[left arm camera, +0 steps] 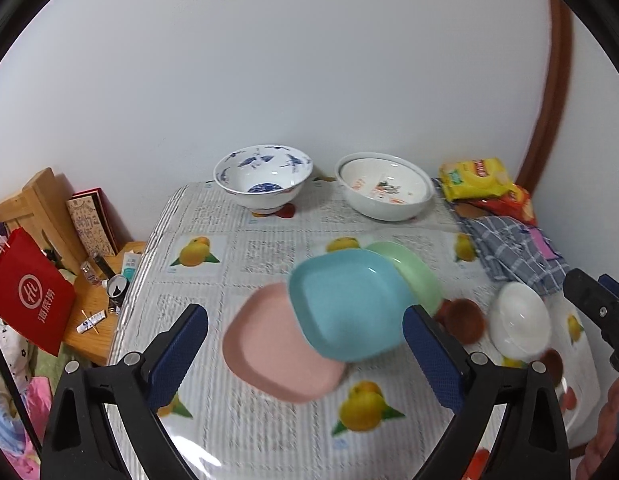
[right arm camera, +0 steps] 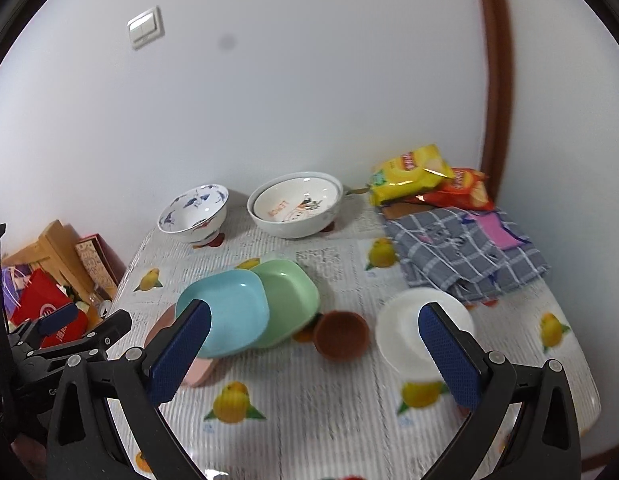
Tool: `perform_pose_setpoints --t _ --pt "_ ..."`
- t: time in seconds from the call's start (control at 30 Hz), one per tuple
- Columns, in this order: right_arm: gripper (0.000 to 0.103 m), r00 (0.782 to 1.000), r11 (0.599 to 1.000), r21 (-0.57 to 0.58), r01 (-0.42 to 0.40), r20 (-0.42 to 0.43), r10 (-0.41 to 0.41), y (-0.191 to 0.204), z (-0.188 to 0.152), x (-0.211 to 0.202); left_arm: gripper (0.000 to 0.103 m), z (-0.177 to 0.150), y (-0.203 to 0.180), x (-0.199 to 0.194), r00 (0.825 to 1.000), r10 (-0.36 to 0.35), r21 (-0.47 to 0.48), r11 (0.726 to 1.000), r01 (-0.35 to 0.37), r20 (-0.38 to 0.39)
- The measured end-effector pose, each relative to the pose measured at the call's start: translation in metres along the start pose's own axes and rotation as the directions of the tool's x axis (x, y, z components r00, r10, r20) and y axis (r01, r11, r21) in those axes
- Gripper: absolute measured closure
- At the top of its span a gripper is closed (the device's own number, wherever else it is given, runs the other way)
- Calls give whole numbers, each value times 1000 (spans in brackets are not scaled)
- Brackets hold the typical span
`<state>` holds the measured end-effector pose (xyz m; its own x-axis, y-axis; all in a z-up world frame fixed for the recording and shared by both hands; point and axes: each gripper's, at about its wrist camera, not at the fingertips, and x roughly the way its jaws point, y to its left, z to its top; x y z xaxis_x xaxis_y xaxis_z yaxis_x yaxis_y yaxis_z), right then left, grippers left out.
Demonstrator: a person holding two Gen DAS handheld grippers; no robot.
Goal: Organize plates and bowls
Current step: 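Move the right gripper to the blue plate rim and close on it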
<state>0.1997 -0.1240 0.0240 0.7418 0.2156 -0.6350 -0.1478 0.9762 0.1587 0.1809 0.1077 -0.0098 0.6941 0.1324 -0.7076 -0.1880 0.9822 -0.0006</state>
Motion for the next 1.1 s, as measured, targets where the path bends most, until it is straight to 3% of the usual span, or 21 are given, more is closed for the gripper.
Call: perform_pose_setpoints --t 0.27,0.57,0.7,0.97,1.1 --pt "2 998 998 -51 -37 -60 34 18 17 67 7 14 15 60 998 13 -23 1000 -14 -54" --pt "12 974 993 -71 -94 -215 77 31 -17 136 14 15 14 121 993 -1 -31 1000 -3 -121" --pt "21 959 992 -55 -110 -270 91 32 -28 158 16 18 11 139 991 -10 -20 1000 7 -134" --pt "29 951 995 -27 -101 -298 88 36 -39 180 33 18 10 173 981 -55 -28 998 50 -184" --pt "41 947 995 -22 -96 -311 84 37 -44 186 42 15 8 185 978 -64 -22 998 61 -200"
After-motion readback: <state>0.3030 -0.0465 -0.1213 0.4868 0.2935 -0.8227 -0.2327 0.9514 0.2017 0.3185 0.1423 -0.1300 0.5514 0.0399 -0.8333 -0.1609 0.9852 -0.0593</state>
